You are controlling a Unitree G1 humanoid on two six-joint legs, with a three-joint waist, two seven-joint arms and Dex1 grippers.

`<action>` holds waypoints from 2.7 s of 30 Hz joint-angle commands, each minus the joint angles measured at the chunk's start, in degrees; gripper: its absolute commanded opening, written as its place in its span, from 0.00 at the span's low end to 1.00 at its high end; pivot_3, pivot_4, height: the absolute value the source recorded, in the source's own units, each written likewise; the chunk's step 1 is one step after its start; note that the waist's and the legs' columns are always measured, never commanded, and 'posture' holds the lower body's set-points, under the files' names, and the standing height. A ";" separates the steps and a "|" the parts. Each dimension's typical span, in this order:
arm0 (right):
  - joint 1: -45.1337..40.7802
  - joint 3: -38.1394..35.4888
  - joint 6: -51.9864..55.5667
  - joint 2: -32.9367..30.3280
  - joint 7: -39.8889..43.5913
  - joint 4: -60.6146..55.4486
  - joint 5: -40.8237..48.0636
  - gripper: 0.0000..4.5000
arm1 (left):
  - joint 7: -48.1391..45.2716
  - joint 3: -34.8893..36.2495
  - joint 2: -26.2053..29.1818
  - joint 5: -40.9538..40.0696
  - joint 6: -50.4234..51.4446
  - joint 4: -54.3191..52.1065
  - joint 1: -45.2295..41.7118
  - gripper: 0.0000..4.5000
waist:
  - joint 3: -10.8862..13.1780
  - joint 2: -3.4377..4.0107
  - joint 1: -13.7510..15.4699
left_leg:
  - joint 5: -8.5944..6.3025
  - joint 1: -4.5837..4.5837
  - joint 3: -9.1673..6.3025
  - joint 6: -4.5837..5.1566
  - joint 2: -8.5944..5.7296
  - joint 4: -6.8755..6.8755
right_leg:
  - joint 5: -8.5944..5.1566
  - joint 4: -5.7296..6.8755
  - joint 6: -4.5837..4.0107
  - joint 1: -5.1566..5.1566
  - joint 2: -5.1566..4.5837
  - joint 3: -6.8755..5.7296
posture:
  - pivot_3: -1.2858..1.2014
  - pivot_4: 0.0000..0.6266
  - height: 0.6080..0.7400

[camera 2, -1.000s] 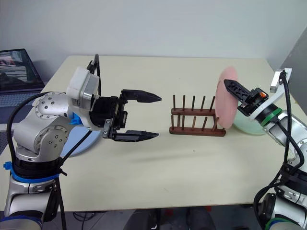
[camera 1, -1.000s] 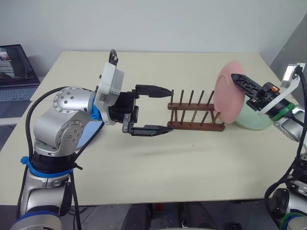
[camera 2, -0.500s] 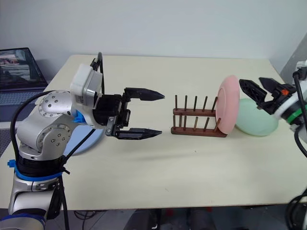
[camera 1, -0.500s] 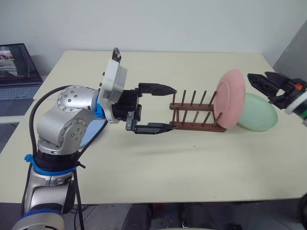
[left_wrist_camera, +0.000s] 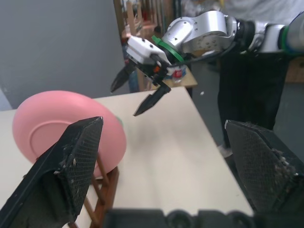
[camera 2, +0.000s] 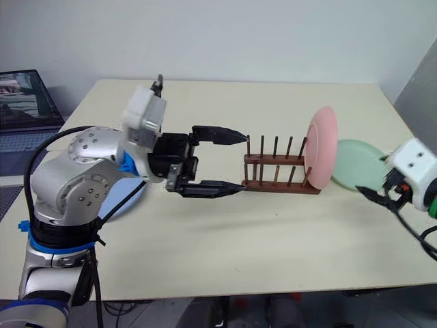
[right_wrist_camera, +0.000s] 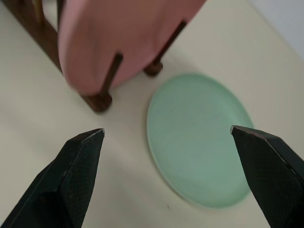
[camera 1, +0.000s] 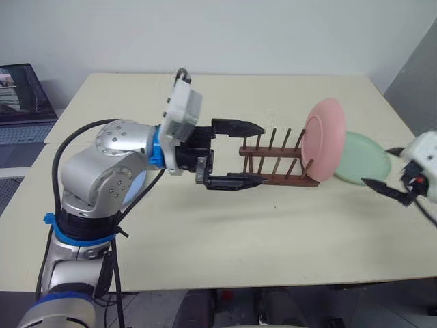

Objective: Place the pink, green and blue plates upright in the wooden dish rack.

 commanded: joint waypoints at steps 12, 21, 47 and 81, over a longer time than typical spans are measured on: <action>-23.01 24.30 -9.69 11.09 -1.03 23.08 -24.83 0.99 | -0.64 0.61 0.13 0.33 -1.70 -2.80 -0.43 1.00 | 0.08 0.06 0.18 | 0.00 -0.04 -0.04 -0.01 -0.07 -0.04 | 0.12 0.05 -0.29 -0.04 0.00 -0.01 | 0.52 0.24 1.00; -28.05 24.42 -7.87 15.79 -0.66 31.27 -27.47 0.64 | -0.63 1.08 0.56 0.33 -1.64 -3.38 0.06 1.00 | 0.08 0.06 0.06 | 0.01 -0.01 -0.07 -0.02 -0.06 0.02 | 0.13 0.15 -0.31 -0.02 0.00 -0.02 | 0.52 0.24 1.00; -36.99 -0.25 4.31 11.98 -1.88 2.13 -14.20 0.00 | 1.63 6.95 3.92 2.13 -3.79 1.23 2.04 1.00 | 0.20 0.32 -0.23 | 0.01 0.00 -0.07 -0.02 -0.02 0.01 | 0.14 0.22 -0.30 -0.09 0.01 -0.06 | 0.52 0.24 1.00; -32.54 -10.16 35.25 42.39 -40.31 -13.72 55.93 0.00 | -6.75 7.37 8.25 2.65 -8.72 2.79 5.78 1.00 | 0.17 0.26 -0.26 | 0.01 -0.06 0.00 0.01 -0.12 -0.08 | 0.21 0.25 -0.38 -0.21 -0.14 -0.07 | 0.52 0.24 1.00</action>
